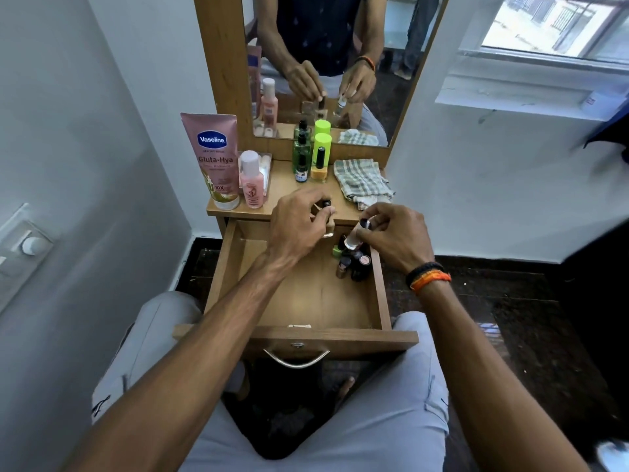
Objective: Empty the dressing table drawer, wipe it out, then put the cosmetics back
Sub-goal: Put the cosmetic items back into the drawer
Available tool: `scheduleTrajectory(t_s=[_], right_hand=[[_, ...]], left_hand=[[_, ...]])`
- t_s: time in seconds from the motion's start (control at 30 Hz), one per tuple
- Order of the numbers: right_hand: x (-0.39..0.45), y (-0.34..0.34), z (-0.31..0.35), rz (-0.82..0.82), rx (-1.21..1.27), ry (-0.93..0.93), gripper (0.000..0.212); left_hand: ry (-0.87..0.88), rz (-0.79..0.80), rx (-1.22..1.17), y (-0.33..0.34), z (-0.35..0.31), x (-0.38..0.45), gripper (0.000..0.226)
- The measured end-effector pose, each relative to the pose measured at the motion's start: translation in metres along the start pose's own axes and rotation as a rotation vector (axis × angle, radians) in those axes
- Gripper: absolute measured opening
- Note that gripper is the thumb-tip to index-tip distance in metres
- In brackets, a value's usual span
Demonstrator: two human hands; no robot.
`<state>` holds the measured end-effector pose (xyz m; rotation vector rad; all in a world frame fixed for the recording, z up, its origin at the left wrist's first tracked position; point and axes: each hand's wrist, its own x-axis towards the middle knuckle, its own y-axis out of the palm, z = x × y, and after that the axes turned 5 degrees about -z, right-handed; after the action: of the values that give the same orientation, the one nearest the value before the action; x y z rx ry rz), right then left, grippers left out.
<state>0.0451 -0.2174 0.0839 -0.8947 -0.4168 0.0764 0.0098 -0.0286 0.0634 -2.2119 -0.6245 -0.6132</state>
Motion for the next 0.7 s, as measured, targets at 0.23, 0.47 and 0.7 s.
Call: scheduleTrajectory(t_s=[0.23,0.47,0.7], right_hand=[[-0.032,0.001,-0.016,0.074,-0.073,0.008,0.022],[-0.053,0.022,-0.033,0.138,-0.178,0.009,0.026],[-0.060,0.037,-0.047,0.174,-0.289,-0.015,0.028]], left_hand=[[-0.063,0.165,-0.052,0.009,0.002,-0.034,0.023],[-0.152,0.384,-0.019,0.022,0.004,-0.051,0.028],[-0.178,0.462,-0.013,0.035,0.002,-0.060,0.031]])
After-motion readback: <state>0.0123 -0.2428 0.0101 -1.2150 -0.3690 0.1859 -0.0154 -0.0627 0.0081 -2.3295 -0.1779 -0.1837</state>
